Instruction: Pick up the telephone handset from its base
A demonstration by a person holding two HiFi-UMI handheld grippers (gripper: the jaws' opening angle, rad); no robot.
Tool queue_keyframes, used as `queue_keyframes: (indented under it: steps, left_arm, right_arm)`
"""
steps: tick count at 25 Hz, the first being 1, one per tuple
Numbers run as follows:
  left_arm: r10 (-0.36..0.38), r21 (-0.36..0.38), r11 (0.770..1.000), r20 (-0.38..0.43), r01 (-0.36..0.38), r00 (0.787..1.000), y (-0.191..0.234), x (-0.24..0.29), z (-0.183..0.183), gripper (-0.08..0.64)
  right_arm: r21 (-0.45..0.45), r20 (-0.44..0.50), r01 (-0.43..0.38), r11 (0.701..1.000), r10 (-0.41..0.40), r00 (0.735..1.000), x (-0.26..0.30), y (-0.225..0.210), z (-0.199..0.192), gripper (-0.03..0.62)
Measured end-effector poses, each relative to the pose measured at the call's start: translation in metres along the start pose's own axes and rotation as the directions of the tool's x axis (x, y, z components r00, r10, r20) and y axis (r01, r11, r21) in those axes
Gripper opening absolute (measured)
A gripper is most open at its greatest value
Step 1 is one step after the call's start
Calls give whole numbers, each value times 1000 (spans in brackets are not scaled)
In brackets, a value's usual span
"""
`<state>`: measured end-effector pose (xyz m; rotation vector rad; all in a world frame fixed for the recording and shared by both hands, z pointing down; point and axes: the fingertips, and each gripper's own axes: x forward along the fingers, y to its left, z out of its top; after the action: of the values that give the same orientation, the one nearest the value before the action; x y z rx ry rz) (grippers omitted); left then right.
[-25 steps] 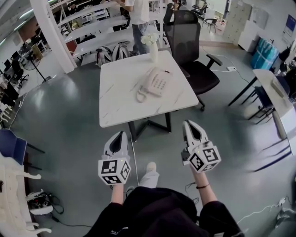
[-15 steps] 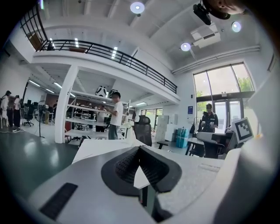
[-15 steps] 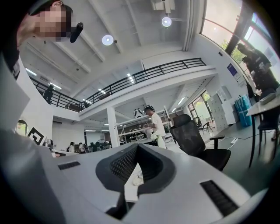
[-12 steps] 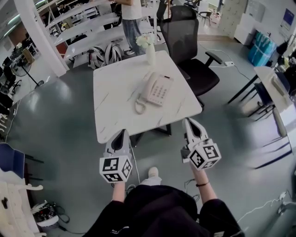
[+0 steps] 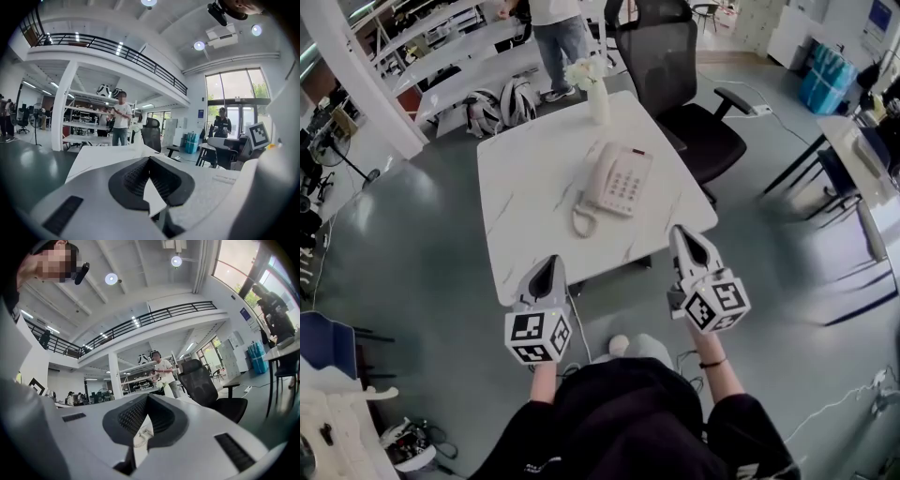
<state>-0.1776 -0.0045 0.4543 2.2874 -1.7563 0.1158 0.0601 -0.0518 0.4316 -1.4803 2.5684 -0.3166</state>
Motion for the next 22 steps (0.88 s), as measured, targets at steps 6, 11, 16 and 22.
queue_keyframes:
  steps: [6,11,16,22]
  left_arm:
    - [-13,-5,1000,-30,12,999,7,31,-3,0]
    - [9,-17,1000,-49,-10,999,10,64,-5,0]
    - [27,-32,999,-74,-29,997,16,111,-1,0]
    - [-1,-33,999,-164,-4,987,8,176,-11,0]
  right_arm:
    - [21,-19,15,1000,-15,1000,21,-12,-8,-9]
    - [34,-52,-1,999,3,999,47,-29,-16,-9]
    - [39,-80,-14,999,17,997,89,-57,-17,-9]
    - [48,-128,-46,998,51,990,136,-87,-25,-9]
